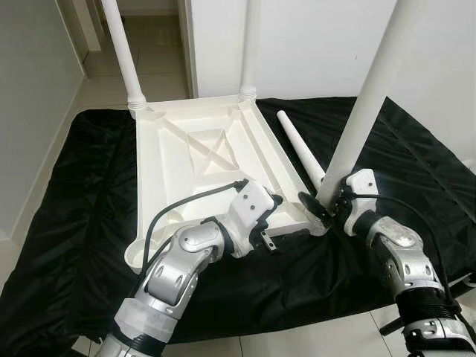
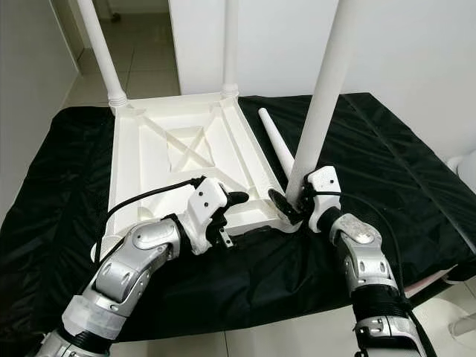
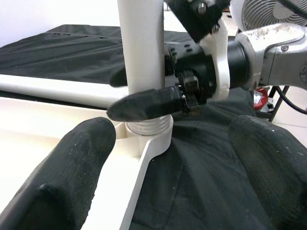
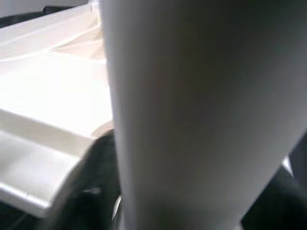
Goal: Building children table
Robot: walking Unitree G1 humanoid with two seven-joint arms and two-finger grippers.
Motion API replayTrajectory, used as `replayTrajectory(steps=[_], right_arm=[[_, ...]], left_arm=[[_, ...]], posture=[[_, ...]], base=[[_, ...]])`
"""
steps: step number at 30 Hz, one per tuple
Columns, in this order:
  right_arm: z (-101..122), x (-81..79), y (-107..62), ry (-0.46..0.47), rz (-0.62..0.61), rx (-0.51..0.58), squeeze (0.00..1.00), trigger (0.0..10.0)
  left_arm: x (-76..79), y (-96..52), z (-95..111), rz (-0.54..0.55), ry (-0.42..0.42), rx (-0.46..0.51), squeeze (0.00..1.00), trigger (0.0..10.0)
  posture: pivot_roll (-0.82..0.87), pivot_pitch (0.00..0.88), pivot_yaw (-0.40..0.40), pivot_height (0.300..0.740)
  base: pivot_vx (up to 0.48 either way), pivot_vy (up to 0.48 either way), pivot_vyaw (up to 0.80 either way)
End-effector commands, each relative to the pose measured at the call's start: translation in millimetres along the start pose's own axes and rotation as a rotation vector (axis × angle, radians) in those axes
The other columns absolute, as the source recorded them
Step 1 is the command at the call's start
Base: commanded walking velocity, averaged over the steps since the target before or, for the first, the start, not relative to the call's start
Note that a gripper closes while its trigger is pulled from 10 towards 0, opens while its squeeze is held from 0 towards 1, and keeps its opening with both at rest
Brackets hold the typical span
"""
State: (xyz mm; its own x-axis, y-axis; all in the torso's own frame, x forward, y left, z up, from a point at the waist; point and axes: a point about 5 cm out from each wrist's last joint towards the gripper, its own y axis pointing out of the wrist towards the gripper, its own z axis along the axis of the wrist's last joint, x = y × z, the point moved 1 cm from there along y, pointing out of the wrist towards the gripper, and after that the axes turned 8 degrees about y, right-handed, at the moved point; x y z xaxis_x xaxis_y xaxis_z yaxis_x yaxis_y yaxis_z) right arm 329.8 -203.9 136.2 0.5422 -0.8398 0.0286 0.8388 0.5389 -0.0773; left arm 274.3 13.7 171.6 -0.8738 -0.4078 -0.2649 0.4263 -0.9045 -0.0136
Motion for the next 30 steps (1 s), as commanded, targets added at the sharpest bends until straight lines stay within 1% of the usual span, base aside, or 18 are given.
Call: replayTrajectory(steps=[1,8,9,10,16,17,18,20,22,23,25,27,30], right_arm=[[-8,-4.1,0.9,0.007,0.037,-0.038,0.00,0.0],[-17,-5.7,-3.5,0.035,0.063,-0.069,0.00,0.0],[-19,-5.0,-4.2,0.045,0.062,-0.072,0.00,7.5],[-19,-4.6,-5.1,0.059,0.055,-0.066,0.00,10.0],[-19,-4.8,-6.7,0.095,0.036,-0.044,0.00,10.0],[-22,-1.9,-5.7,0.097,-0.030,-0.054,0.00,10.0],[-22,-1.9,-5.7,0.097,-0.030,-0.054,0.00,10.0],[-29,0.6,-3.6,0.132,-0.153,-0.066,0.00,10.0],[-29,0.6,-3.6,0.132,-0.153,-0.066,0.00,10.0],[-30,0.1,-3.0,0.149,-0.181,-0.064,0.00,10.0],[-28,-6.2,-0.5,0.187,-0.220,-0.036,0.00,10.0],[-28,-6.2,-0.5,0.187,-0.220,-0.036,0.00,10.0],[-23,-13.3,2.7,0.205,-0.273,-0.009,0.00,10.0]], left_arm=[[-6.6,-1.1,0,0.064,0.013,-0.013,0.00,10.0],[-4.2,-1.4,-1,0.063,0.009,-0.014,0.00,10.0],[-4.0,-1.5,-1,0.062,0.008,-0.014,0.00,10.0],[-3.8,-1.6,-1,0.061,0.007,-0.015,0.00,10.0],[-3.5,-1.5,-1,0.059,0.007,-0.015,0.00,10.0],[-3.0,-1.4,-2,0.057,0.006,-0.015,0.00,10.0],[-3.0,-1.4,-2,0.057,0.006,-0.015,0.00,10.0],[-1.4,-0.4,-2,0.052,0.002,-0.012,0.00,10.0],[-1.4,-0.4,-2,0.052,0.002,-0.012,0.00,10.0],[-0.7,-0.1,-2,0.051,0.001,-0.011,0.00,10.0],[0.5,-0.1,-2,0.048,0.001,-0.010,0.00,10.0],[0.5,-0.1,-2,0.048,0.001,-0.010,0.00,10.0],[0.9,-0.5,-2,0.046,0.001,-0.011,0.00,10.0]], posture=[[-0.08,0.000,0.010,0.740],[-0.09,0.000,0.009,0.740],[-0.09,0.000,0.010,0.740],[-0.09,0.000,0.009,0.740],[-0.09,0.000,0.006,0.740],[-0.10,0.000,0.004,0.740],[-0.10,0.000,0.004,0.740],[-0.10,0.000,0.002,0.740],[-0.10,0.000,0.002,0.740],[-0.10,0.000,0.002,0.740],[-0.10,0.000,-0.003,0.740],[-0.10,0.000,-0.003,0.740],[-0.10,0.000,-0.003,0.740]], base=[[0.000,0.000,0.00],[0.000,0.000,0.00],[0.000,0.000,0.00],[0.000,0.000,0.00],[0.000,0.000,0.00],[0.000,0.000,0.00],[0.000,0.000,0.00],[0.000,0.000,0.00],[0.000,0.000,0.00],[0.000,0.000,0.00],[0.000,0.000,0.00],[0.000,0.000,0.00],[0.000,0.000,0.00]])
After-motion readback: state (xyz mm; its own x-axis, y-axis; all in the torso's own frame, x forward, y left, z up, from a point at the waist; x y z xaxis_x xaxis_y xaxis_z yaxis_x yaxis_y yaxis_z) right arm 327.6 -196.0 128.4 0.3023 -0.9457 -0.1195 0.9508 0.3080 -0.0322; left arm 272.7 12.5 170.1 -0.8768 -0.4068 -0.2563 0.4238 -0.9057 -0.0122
